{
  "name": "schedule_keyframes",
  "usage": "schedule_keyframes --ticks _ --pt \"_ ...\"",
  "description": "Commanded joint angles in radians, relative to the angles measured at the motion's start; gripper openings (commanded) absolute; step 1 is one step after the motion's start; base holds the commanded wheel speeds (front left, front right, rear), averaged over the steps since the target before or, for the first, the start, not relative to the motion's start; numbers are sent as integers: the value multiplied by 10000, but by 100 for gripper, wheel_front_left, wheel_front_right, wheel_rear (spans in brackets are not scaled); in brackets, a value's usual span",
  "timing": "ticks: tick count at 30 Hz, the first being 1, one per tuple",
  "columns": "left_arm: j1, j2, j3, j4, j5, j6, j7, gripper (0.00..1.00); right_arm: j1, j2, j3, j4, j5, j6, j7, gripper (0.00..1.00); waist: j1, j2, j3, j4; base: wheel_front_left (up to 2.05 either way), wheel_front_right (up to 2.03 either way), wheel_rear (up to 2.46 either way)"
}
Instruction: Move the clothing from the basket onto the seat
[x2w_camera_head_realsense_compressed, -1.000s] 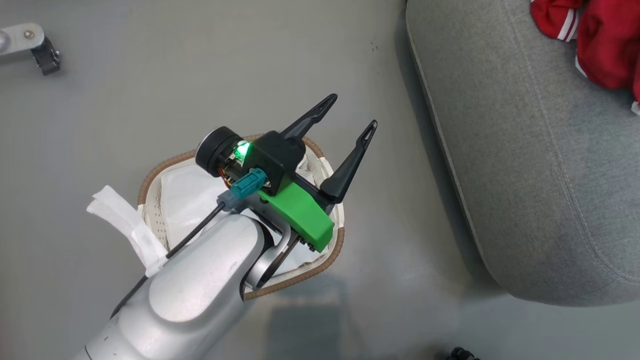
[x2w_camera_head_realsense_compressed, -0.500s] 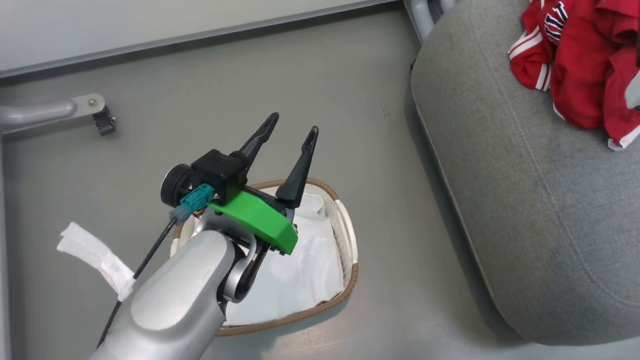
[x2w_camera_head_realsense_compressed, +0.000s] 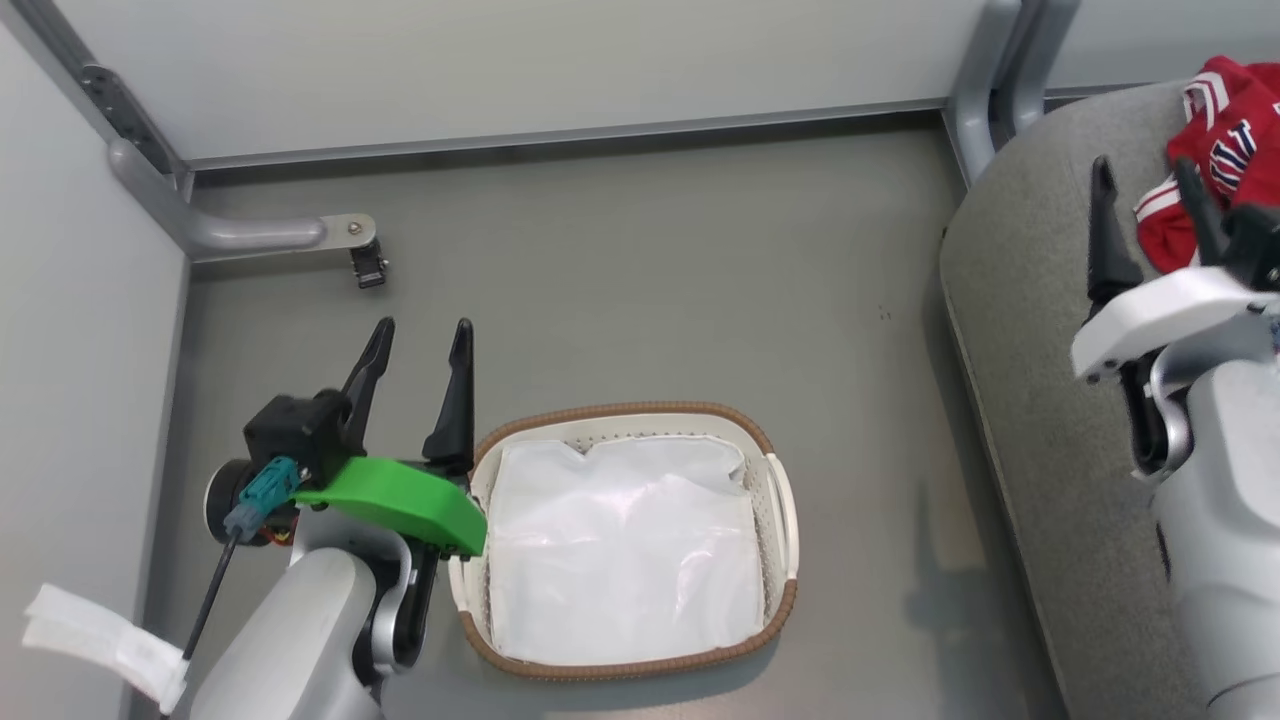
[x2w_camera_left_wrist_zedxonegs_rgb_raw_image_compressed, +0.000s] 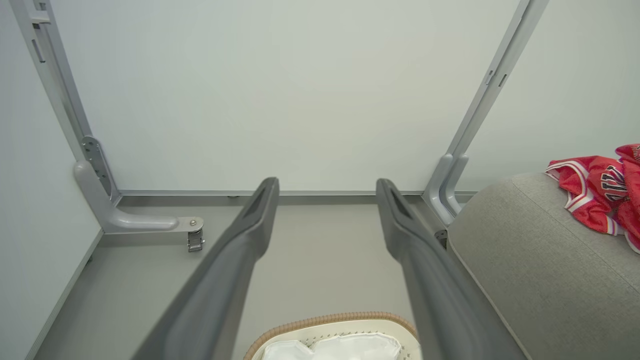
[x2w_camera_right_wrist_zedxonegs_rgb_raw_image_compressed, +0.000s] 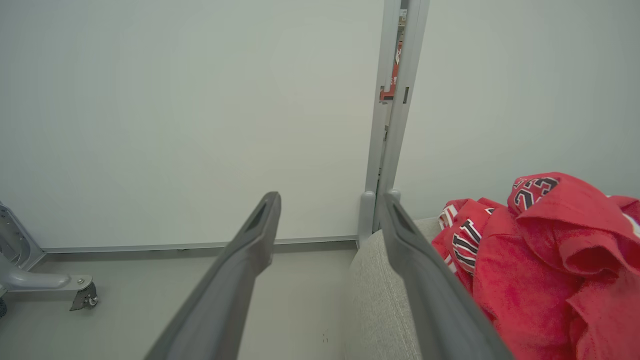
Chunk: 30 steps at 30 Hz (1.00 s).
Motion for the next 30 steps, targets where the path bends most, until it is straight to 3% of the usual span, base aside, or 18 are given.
schedule_keyframes --ticks 1,10,20,30 --pt "420 -53 206 -55 171 25 -27 100 495 279 -137 -231 -81 -11 -74 100 1 0 -494 505 0 0 0" --pt "2213 -334 1799 -315 734 -67 -20 100 2967 1599 -644 -2159 -681 -11 -126 100 1 0 -867 748 0 0 0" --pt "3458 -790 2651 -372 1521 -451 -21 100 5171 1711 -51 -3552 -10 -11 -130 100 1 0 -1232 756 0 0 0" --pt "3987 -1204 3087 -469 2041 -669 -22 100 5931 1721 291 -4065 211 -11 -131 100 1 0 -1364 705 0 0 0"
